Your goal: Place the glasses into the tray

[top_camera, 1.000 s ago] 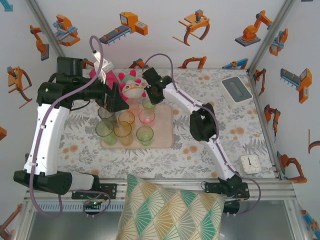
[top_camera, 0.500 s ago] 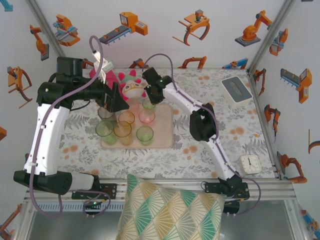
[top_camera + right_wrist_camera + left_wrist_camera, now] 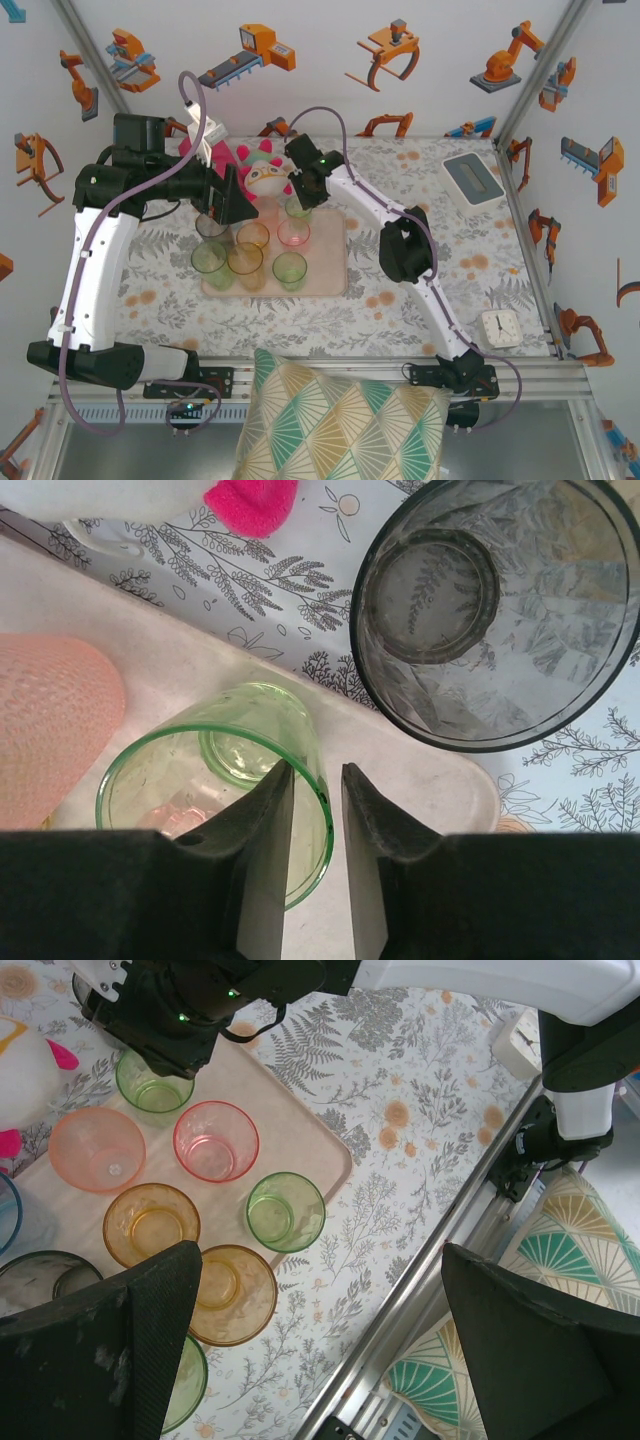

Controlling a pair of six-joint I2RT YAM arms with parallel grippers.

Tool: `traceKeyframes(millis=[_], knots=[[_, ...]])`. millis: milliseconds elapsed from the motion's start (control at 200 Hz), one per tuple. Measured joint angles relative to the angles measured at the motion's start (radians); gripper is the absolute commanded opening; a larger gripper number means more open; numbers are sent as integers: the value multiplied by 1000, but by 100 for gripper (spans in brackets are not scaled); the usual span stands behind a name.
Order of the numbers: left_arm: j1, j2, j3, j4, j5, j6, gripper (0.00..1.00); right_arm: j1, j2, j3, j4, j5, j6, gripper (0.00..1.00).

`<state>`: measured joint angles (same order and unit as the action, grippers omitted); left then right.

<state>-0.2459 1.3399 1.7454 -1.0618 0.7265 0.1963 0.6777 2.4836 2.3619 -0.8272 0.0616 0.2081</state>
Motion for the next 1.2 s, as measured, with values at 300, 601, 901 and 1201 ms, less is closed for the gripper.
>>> traceKeyframes(millis=[300,601,901,1201], knots=[[0,0,0,0,0,0,97,0,0,9,-23,7,-5,36],[1,0,0,0,0,0,97,0,0,9,-42,10,-11,38],[5,-1,0,0,0,0,97,0,-6,9,-51,10,-11,39],[5,-5,0,0,0,0,97,0,-40,9,-51,10,-11,40]])
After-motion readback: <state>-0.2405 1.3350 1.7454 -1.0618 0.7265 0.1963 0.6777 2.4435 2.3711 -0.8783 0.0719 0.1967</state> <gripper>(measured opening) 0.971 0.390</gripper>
